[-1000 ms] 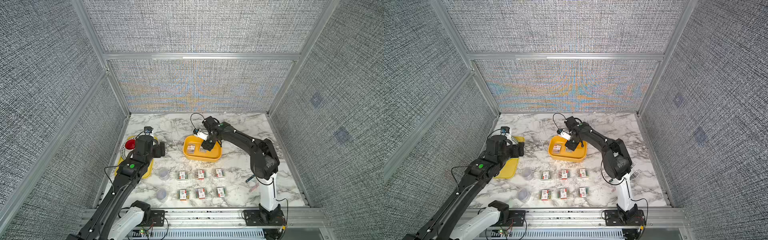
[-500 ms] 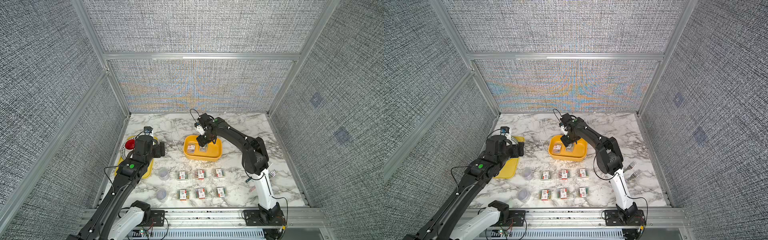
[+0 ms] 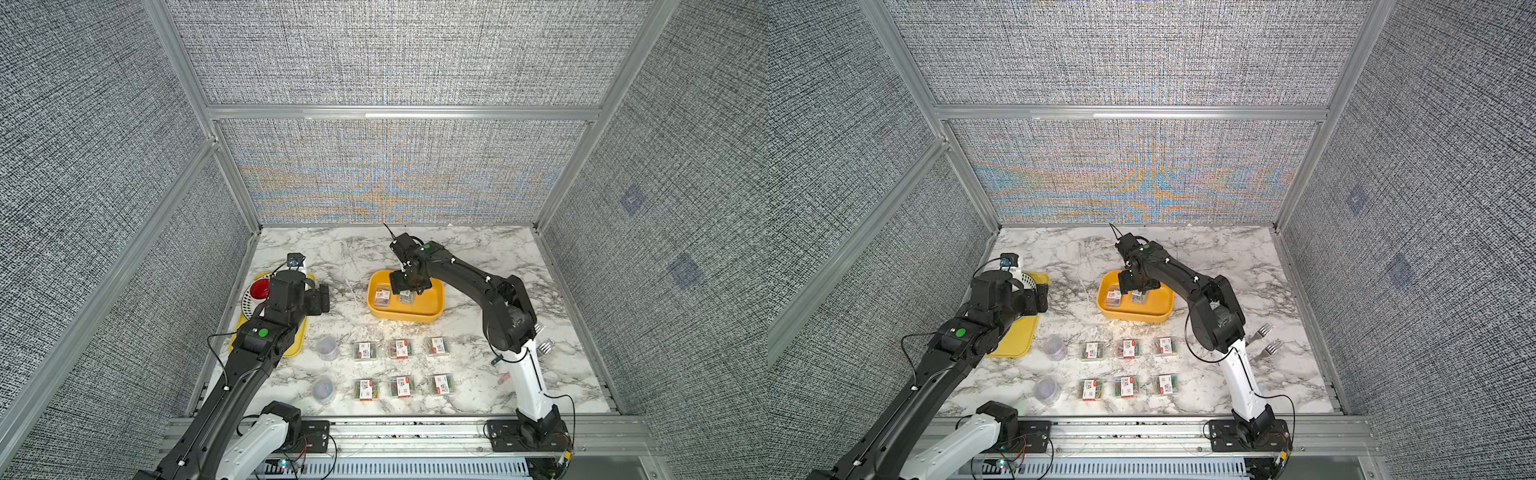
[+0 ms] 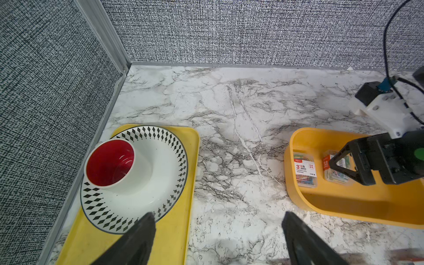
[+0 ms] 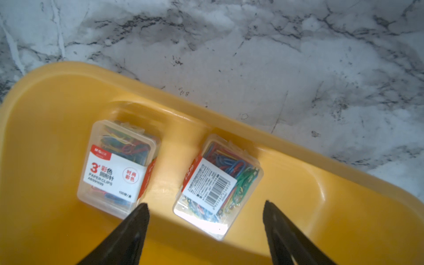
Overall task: Take the paper clips out of the storage box
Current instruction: Pick up the boxed paper clips from the storage box.
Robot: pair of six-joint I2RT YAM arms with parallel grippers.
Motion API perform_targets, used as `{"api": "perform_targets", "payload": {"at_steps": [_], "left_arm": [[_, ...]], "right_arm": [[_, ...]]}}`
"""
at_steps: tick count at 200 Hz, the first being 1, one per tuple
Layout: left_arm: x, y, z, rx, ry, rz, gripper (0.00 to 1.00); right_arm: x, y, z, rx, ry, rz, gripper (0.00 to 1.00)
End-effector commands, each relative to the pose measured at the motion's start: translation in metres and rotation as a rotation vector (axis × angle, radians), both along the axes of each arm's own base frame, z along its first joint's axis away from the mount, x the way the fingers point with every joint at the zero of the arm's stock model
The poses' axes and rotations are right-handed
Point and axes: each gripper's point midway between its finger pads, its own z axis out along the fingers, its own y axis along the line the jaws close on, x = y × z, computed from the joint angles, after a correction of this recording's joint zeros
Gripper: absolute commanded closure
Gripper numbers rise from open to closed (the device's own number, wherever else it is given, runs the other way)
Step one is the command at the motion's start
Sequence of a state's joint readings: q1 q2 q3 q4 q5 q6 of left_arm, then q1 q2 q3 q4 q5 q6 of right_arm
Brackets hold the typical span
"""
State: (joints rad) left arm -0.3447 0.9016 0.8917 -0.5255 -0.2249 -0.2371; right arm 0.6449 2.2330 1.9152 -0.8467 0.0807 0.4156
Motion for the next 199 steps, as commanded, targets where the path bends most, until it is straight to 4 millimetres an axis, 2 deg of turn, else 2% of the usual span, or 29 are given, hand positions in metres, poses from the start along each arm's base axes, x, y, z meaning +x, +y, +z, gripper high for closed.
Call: {"api": "perform_targets", "payload": {"at_steps": [1, 63, 89, 110, 122, 130, 161, 182, 199], "left_arm": [[0.002, -0.003, 0.005, -0.019, -0.015, -0.008, 0.11], [0.001, -0.003, 0.006, -0.025, -0.018, -0.01, 0.11], [0.002, -0.003, 0.006, -0.026, -0.016, -0.011, 0.11], [0.001, -0.003, 0.007, -0.026, -0.019, -0.01, 0.11], [0.001, -0.003, 0.007, -0.026, -0.021, -0.013, 0.11], [0.001, -0.004, 0.008, -0.03, -0.024, -0.021, 0.11], [0.001, -0.018, 0.013, -0.059, -0.04, -0.099, 0.13], [-0.005, -0.05, 0.022, -0.101, -0.07, -0.298, 0.14], [-0.015, -0.076, 0.036, -0.156, -0.135, -0.453, 0.15]], "right_arm": [[0.006, 0.0, 0.0, 0.016, -0.029, -0.063, 0.19], [0.002, 0.0, -0.03, 0.002, 0.021, -0.079, 0.24], [0.0, 0.0, -0.035, 0.001, 0.034, -0.077, 0.34], [0.0, -0.001, -0.027, 0.01, 0.024, -0.071, 0.47], [0.002, 0.001, -0.01, 0.034, -0.006, -0.059, 0.54], [0.003, 0.004, 0.007, 0.064, -0.036, -0.045, 0.58], [-0.001, 0.018, 0.078, 0.242, -0.104, 0.08, 0.59], [-0.022, 0.028, 0.118, 0.459, -0.061, 0.207, 0.59], [-0.041, 0.03, 0.142, 0.604, -0.028, 0.299, 0.59]]}}
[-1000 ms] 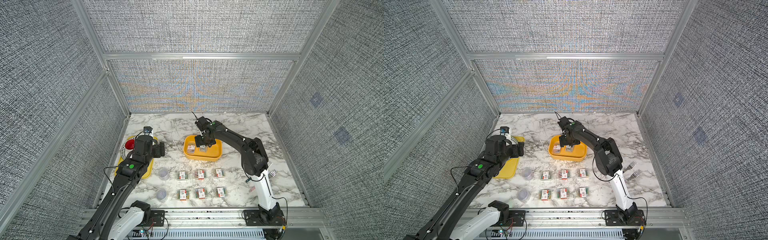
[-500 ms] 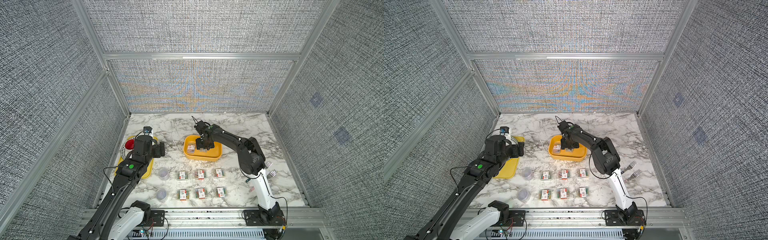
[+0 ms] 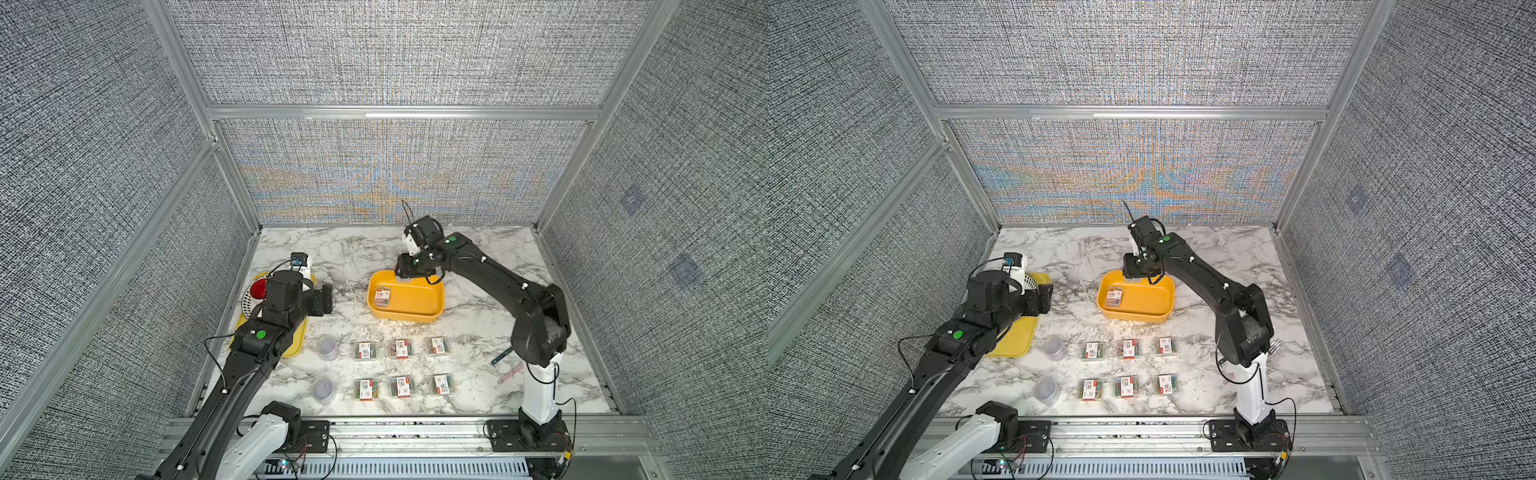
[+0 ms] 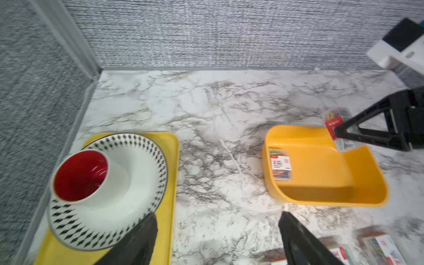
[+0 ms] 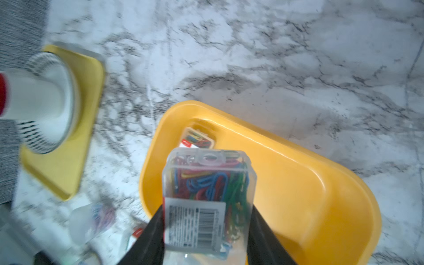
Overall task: Take the paper clips out of the storage box
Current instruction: Pick up the boxed paper clips from the storage box.
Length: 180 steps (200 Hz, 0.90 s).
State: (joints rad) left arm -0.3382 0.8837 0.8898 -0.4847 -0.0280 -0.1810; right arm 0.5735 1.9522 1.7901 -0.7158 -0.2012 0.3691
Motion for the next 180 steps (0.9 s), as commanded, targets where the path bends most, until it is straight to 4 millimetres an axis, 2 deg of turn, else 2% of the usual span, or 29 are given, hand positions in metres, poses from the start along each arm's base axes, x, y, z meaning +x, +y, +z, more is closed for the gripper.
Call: {"api": "perform_targets", "payload": {"at_steps": [1, 38, 66, 103, 143, 180], "left_arm": [[-0.011, -0.045, 0.028, -0.092, -0.117, -0.27, 0.15], [-0.053, -0.093, 0.057, -0.138, -0.366, -0.563, 0.15], [-0.077, -0.131, 0.048, -0.099, -0.416, -0.733, 0.1], [-0.088, -0.166, 0.042, -0.035, -0.51, -0.813, 0.0], [-0.104, -0.209, 0.03, 0.1, -0.573, -0.902, 0.0], [-0.101, -0.22, 0.032, 0.11, -0.608, -0.877, 0.0]], "right_arm": [[-0.033, 0.021, 0.034, 0.244, 0.044, 0.229, 0.59], [-0.078, 0.019, 0.073, 0.489, 0.073, 0.414, 0.6], [-0.109, 0.017, 0.092, 0.611, 0.09, 0.524, 0.59], [-0.141, 0.008, 0.105, 0.695, 0.104, 0.598, 0.59], [-0.164, -0.01, 0.106, 0.72, 0.133, 0.607, 0.59], [-0.182, -0.02, 0.107, 0.734, 0.136, 0.614, 0.59]]}}
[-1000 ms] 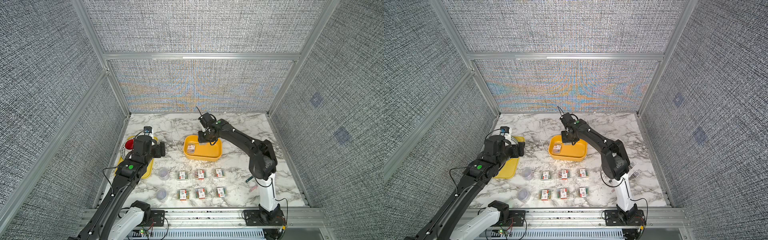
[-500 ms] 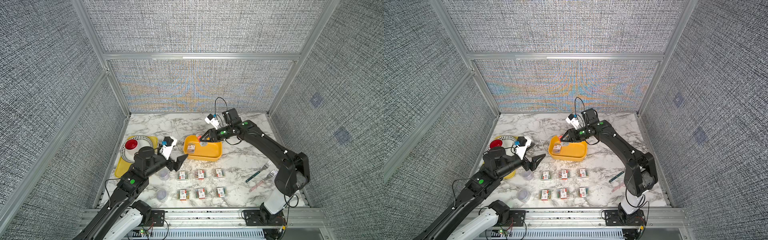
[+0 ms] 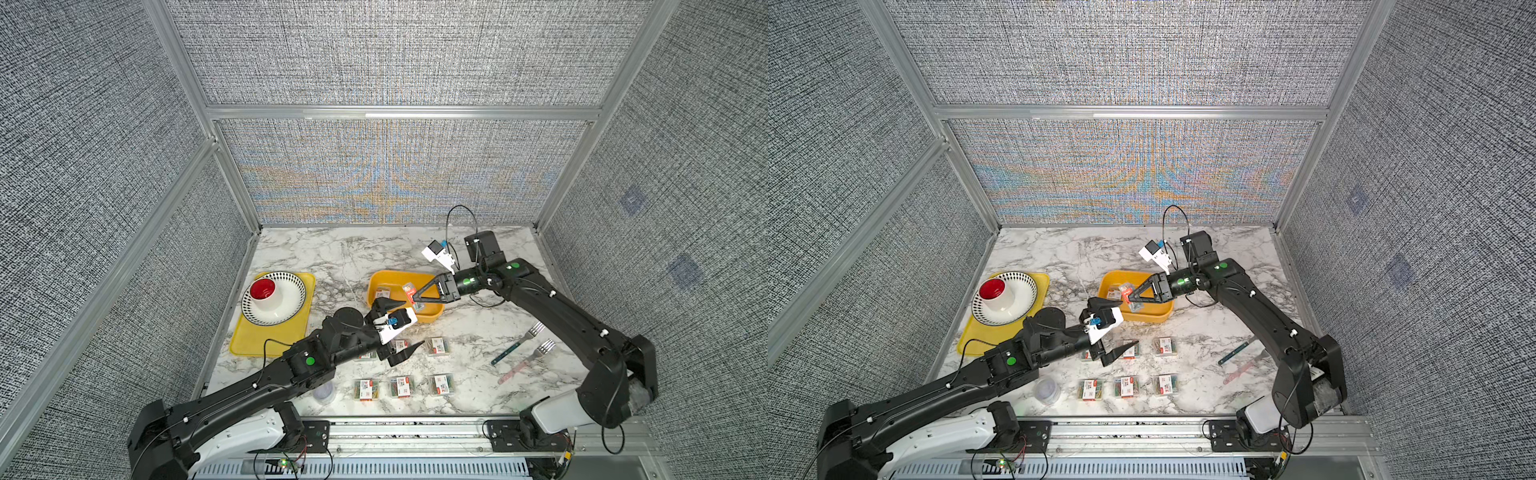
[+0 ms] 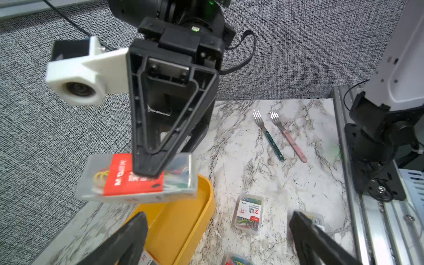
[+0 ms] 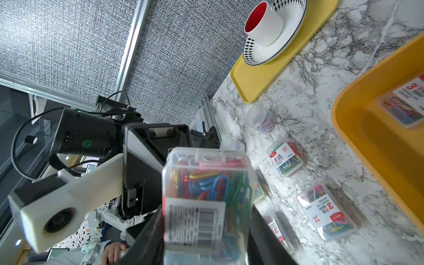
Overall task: Take the paper clips out of the storage box
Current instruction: Pick up the boxed paper clips from the storage box, then place the boxed paper clips at the center of the board.
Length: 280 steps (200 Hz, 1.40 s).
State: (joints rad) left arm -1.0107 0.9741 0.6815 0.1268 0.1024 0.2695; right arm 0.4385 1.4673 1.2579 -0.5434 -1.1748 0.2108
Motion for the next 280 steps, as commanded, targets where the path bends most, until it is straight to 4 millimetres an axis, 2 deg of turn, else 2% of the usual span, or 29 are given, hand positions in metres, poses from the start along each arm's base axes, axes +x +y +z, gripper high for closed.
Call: {"api": "perform_targets", "payload": {"at_steps": [1, 54, 126, 183, 218, 266, 280], "left_arm": [[0.013, -0.002, 0.022, -0.047, -0.101, 0.064, 0.0], [0.021, -0.002, 0.034, -0.062, -0.134, 0.106, 0.0], [0.027, -0.018, 0.027, -0.05, -0.118, 0.084, 0.02], [0.024, -0.027, 0.024, -0.021, -0.096, 0.043, 0.16], [0.023, -0.028, 0.019, 0.006, -0.085, 0.031, 0.27], [0.019, -0.022, 0.019, 0.025, -0.081, 0.03, 0.41], [0.018, -0.018, 0.018, 0.035, -0.076, 0.033, 0.45]], "right_arm": [[-0.013, -0.003, 0.007, 0.037, -0.008, 0.036, 0.59], [-0.02, -0.007, 0.007, 0.047, -0.004, 0.037, 0.59], [-0.027, -0.008, 0.008, 0.06, -0.001, 0.048, 0.59], [-0.027, -0.007, 0.005, 0.06, 0.008, 0.053, 0.59], [-0.026, -0.006, 0.006, 0.063, 0.004, 0.051, 0.55], [-0.017, -0.007, 0.009, 0.054, -0.004, 0.014, 0.4], [-0.007, -0.011, 0.009, 0.037, -0.014, -0.029, 0.31]]}}
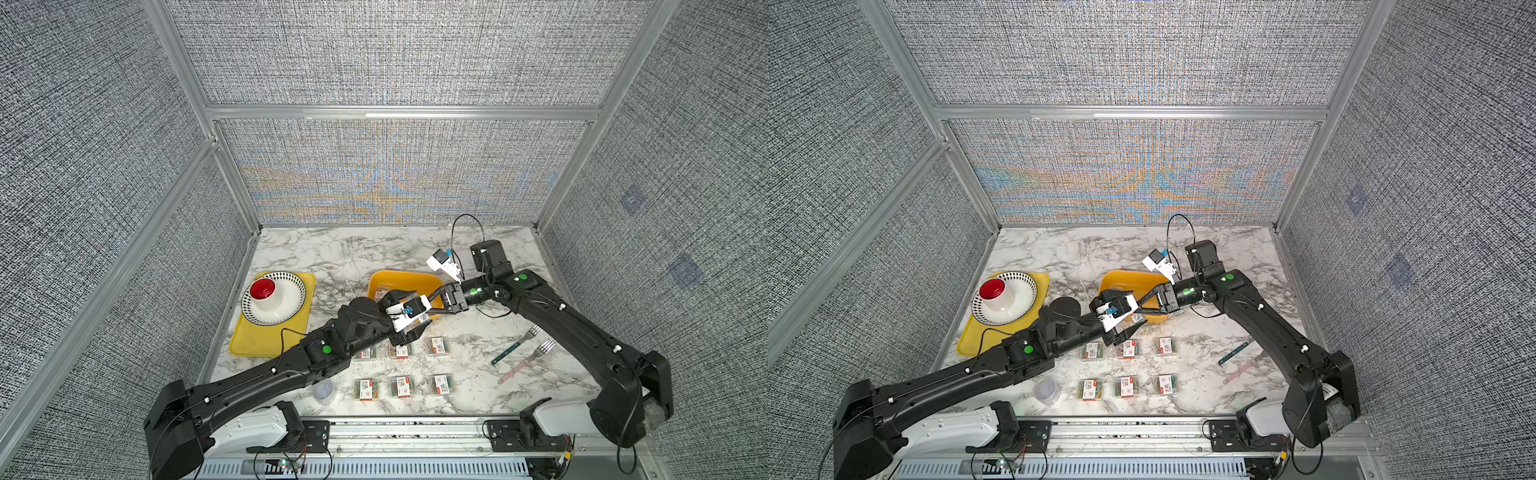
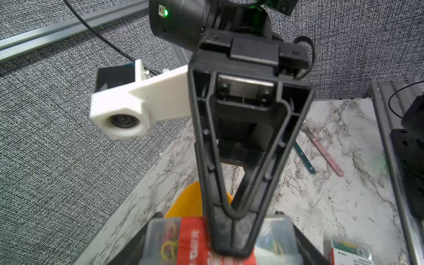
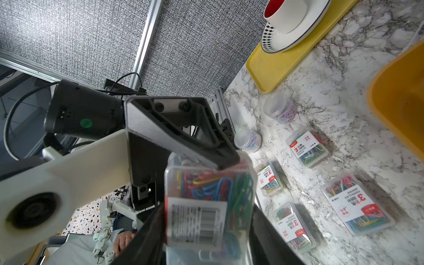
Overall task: Take the paper clips out of the storage box
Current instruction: Place the boxed paper clips at the center of the board.
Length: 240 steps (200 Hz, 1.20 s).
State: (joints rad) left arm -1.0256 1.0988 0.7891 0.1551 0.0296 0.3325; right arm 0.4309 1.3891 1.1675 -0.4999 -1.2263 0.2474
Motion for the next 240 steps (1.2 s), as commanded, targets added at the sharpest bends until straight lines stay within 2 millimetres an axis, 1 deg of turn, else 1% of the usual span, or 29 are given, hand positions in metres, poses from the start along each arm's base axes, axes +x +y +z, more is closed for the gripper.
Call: {"api": "perform_targets", "payload": {"at_steps": [1, 15, 22, 41, 61, 75, 88, 92, 102, 103, 105, 106, 107, 109, 110, 124, 144, 162, 165, 177, 188, 198, 211, 216, 228, 240], "left_arm": [[-0.003, 0.003, 0.004, 0.008, -0.001, -0.008, 0.46], [-0.005, 0.007, 0.004, 0.014, 0.002, -0.005, 0.48], [-0.006, 0.009, 0.003, 0.019, 0.004, -0.001, 0.49], [-0.007, 0.017, -0.003, 0.053, 0.018, 0.015, 0.5], [-0.007, 0.026, -0.011, 0.105, 0.047, 0.04, 0.5], [-0.007, 0.028, -0.016, 0.142, 0.082, 0.055, 0.5], [-0.005, 0.026, -0.019, 0.166, 0.126, 0.065, 0.52], [-0.004, 0.025, -0.018, 0.166, 0.146, 0.071, 0.53], [-0.003, 0.024, -0.024, 0.2, 0.211, 0.096, 0.54], [-0.002, 0.023, -0.021, 0.193, 0.213, 0.099, 0.55], [-0.001, 0.022, -0.021, 0.198, 0.224, 0.103, 0.55], [-0.001, 0.022, -0.026, 0.211, 0.235, 0.106, 0.55], [0.0, 0.021, -0.021, 0.197, 0.235, 0.108, 0.56], [0.001, 0.02, -0.021, 0.201, 0.248, 0.117, 0.56], [0.0, 0.022, -0.027, 0.22, 0.265, 0.121, 0.56], [0.006, 0.018, -0.036, 0.266, 0.376, 0.183, 0.59], [0.007, 0.006, -0.043, 0.342, 0.506, 0.242, 0.59], [0.002, -0.013, -0.042, 0.385, 0.604, 0.27, 0.59], [0.002, -0.018, -0.039, 0.379, 0.621, 0.277, 0.59], [-0.004, -0.031, -0.037, 0.388, 0.698, 0.298, 0.6], [-0.004, -0.042, -0.035, 0.378, 0.759, 0.343, 0.6], [-0.008, -0.054, -0.036, 0.353, 0.83, 0.37, 0.62], [-0.014, -0.069, -0.039, 0.318, 0.903, 0.399, 0.67], [-0.015, -0.074, -0.04, 0.305, 0.927, 0.412, 0.69], [-0.02, -0.088, -0.044, 0.291, 0.977, 0.429, 0.7], [-0.022, -0.098, -0.05, 0.287, 1.007, 0.46, 0.71]], "right_arm": [[0.013, -0.003, 0.007, -0.005, -0.038, -0.051, 0.3], [0.028, -0.012, 0.007, -0.022, -0.052, -0.117, 0.22], [0.037, -0.019, 0.008, -0.024, -0.053, -0.161, 0.17], [0.066, -0.046, 0.008, -0.042, -0.042, -0.304, 0.15], [0.096, -0.085, 0.007, -0.118, -0.046, -0.499, 0.15], [0.111, -0.116, 0.007, -0.2, -0.052, -0.639, 0.15], [0.121, -0.145, 0.008, -0.276, -0.058, -0.767, 0.15], [0.123, -0.156, 0.012, -0.304, -0.073, -0.817, 0.15], [0.126, -0.176, 0.022, -0.346, -0.107, -0.906, 0.15], [0.126, -0.178, 0.022, -0.352, -0.11, -0.918, 0.15], [0.126, -0.182, 0.025, -0.36, -0.121, -0.936, 0.15], [0.126, -0.184, 0.026, -0.364, -0.125, -0.945, 0.15], [0.126, -0.186, 0.027, -0.368, -0.131, -0.956, 0.15], [0.126, -0.19, 0.03, -0.375, -0.142, -0.974, 0.15], [0.125, -0.191, 0.032, -0.377, -0.149, -0.982, 0.15], [0.122, -0.214, 0.055, -0.417, -0.24, -1.111, 0.15], [0.111, -0.237, 0.081, -0.458, -0.34, -1.24, 0.15], [0.103, -0.253, 0.093, -0.504, -0.389, -1.31, 0.15], [0.102, -0.255, 0.095, -0.512, -0.395, -1.32, 0.14], [0.097, -0.265, 0.101, -0.536, -0.419, -1.357, 0.14], [0.092, -0.276, 0.109, -0.557, -0.444, -1.404, 0.12], [0.086, -0.29, 0.117, -0.579, -0.467, -1.459, 0.11], [0.075, -0.305, 0.134, -0.598, -0.506, -1.541, 0.11], [0.072, -0.309, 0.14, -0.602, -0.521, -1.566, 0.12], [0.063, -0.316, 0.153, -0.603, -0.551, -1.623, 0.12], [0.056, -0.323, 0.16, -0.609, -0.572, -1.668, 0.12]]}}
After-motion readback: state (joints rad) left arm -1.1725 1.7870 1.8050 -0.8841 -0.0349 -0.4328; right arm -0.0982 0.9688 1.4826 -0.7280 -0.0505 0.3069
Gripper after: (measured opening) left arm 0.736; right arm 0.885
